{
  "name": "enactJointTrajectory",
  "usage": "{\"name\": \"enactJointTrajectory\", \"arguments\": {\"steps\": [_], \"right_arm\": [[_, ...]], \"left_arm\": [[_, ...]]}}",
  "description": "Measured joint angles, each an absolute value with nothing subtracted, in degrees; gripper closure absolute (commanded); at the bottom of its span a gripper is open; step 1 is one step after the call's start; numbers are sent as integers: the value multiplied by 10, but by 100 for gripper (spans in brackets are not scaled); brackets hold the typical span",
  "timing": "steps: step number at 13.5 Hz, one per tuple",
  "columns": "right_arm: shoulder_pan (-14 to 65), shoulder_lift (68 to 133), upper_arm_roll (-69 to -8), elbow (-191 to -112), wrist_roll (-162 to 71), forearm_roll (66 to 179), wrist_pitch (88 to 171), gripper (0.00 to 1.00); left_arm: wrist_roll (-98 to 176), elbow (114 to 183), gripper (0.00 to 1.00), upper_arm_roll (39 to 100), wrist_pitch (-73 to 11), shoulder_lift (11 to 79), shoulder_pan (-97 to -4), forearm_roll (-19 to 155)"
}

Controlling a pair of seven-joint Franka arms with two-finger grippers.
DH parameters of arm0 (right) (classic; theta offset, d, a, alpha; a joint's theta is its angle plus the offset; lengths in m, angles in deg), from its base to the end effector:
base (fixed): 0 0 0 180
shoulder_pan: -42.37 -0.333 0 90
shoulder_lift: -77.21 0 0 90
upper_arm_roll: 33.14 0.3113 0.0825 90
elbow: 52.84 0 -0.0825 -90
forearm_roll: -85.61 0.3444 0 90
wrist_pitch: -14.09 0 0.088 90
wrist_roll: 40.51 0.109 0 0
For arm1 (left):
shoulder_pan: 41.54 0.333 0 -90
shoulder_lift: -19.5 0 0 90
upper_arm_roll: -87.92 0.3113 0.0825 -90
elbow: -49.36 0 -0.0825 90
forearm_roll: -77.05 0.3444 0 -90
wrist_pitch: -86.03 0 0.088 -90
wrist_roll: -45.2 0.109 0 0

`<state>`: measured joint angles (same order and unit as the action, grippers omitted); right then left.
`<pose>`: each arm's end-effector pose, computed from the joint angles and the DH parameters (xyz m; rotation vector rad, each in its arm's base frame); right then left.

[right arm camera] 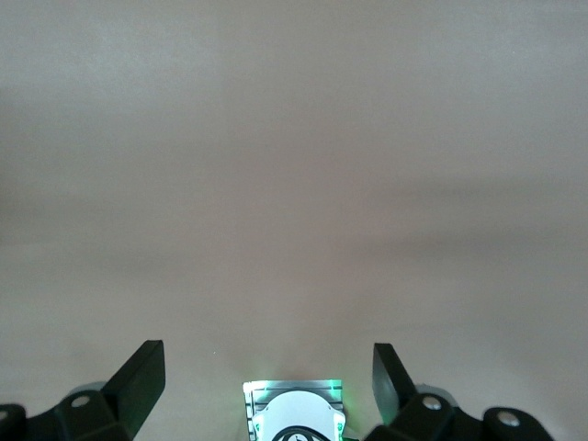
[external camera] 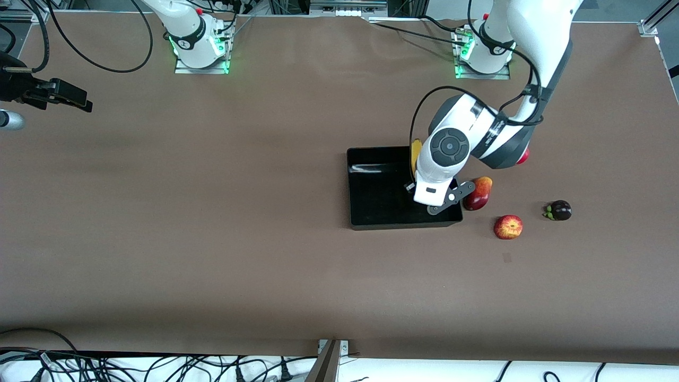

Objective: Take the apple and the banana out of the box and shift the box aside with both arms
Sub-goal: 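Carry the banana toward the mangosteen while the right gripper reaches the tray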

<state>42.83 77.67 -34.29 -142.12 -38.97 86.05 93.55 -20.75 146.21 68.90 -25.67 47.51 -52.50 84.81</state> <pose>0.4960 -0.0129 0.6047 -3.1202 0.0847 0.2808 0.5434 -0.2780 0.3269 -2.8797 -0.8680 0.2432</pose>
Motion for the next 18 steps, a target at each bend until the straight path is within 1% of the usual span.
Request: {"name": "enactJointTrajectory", "arguments": {"steps": [3,6,10,12,13,15,18], "right_arm": [[428,777,-343,-1421,-390,860,936,0],[428,777,-343,-1421,-390,860,936,0],[428,780,-342,-1421,-390,861,935,0],[428,783,-339,-1422,-391,861,934,0],[426,788,-338,-1423,-391,862,931,0],[411,807,-333,-1424,-392,876,932,0],[363,846,-330,-1423,-390,906,960,0]], "left_arm": [[-199,1413,100,686,-167,475,-524,841],[-146,1383,100,685,-115,471,-506,840],[22,1375,100,687,-71,437,-419,838],[111,1375,100,701,-67,428,-371,838],[157,1376,100,719,-71,429,-356,838],[236,1379,100,761,-108,437,-336,837],[268,1385,100,774,-172,471,-318,837]]}}
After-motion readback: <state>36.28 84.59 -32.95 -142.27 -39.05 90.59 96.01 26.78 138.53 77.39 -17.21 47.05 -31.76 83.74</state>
